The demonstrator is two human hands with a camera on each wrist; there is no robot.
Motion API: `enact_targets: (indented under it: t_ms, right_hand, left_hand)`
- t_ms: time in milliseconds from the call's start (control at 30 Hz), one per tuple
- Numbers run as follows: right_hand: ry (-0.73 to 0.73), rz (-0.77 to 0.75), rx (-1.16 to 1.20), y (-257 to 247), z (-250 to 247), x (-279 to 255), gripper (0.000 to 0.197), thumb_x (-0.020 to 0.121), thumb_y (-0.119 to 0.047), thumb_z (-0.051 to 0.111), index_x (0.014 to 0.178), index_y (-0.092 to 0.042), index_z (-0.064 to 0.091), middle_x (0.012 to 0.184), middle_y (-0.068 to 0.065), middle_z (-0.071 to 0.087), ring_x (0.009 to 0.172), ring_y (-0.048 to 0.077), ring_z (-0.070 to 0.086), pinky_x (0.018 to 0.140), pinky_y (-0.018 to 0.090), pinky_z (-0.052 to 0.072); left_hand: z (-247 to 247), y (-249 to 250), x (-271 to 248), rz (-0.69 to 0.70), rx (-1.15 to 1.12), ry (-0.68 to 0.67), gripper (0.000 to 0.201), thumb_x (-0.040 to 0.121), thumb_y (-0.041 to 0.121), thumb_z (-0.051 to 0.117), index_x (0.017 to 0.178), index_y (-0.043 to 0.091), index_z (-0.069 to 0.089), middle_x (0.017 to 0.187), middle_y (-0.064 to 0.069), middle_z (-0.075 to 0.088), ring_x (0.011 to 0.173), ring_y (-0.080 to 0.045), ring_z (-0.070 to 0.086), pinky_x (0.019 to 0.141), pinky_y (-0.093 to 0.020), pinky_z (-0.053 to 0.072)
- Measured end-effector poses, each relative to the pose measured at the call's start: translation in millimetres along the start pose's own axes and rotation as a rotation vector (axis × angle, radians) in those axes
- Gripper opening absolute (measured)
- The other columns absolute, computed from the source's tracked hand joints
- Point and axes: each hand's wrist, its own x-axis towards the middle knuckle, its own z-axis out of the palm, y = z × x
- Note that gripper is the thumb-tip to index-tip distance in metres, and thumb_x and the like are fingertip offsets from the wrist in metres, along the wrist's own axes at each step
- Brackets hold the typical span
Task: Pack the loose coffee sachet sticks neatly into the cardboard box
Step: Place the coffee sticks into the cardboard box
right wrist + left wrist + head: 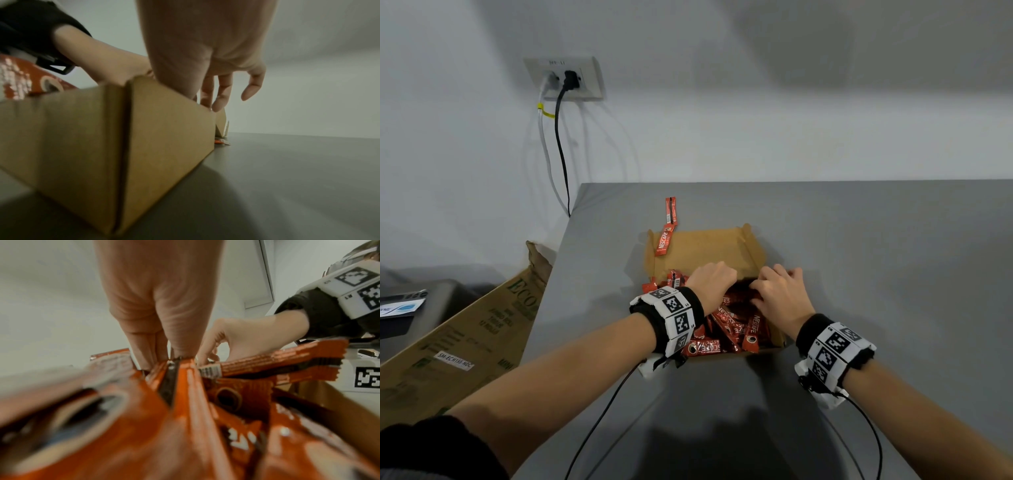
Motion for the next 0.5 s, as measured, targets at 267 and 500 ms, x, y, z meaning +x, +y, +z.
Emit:
enact_targets:
  t_ms: [267,500]
  right_hand:
    - [0.023,0.033,0.019,-3.2,-1.4,-0.6,0.021,0.077,-0.02,0.069,0.097,-0.015,0.069,0.095,0.003,0.065,0.094,0.027,0.056,0.08,0.04,0.035]
    - [0.104,0.054,0.094,-2.0,0.4,-5.4,0.023,0.066,-0.024,0.079,0.086,-0.016,0.069,0.083,0.001,0.066,0.08,0.025,0.059,0.073,0.041,0.04]
  left_hand:
    - [-2.8,4.7,-1.1,0.019,0.062,-0.026,0.016,0.09,-0.007,0.047,0.099,0.001,0.056,0.099,-0.013,0.061,0.089,-0.028,0.06,0.072,-0.032,0.047]
    - [-5.4,1.7,-3.0,0.005,-0.011,0.015,0.012,0.09,-0.003,0.047,0.093,0.002,0.057,0.095,-0.012,0.06,0.085,-0.027,0.06,0.067,-0.031,0.045]
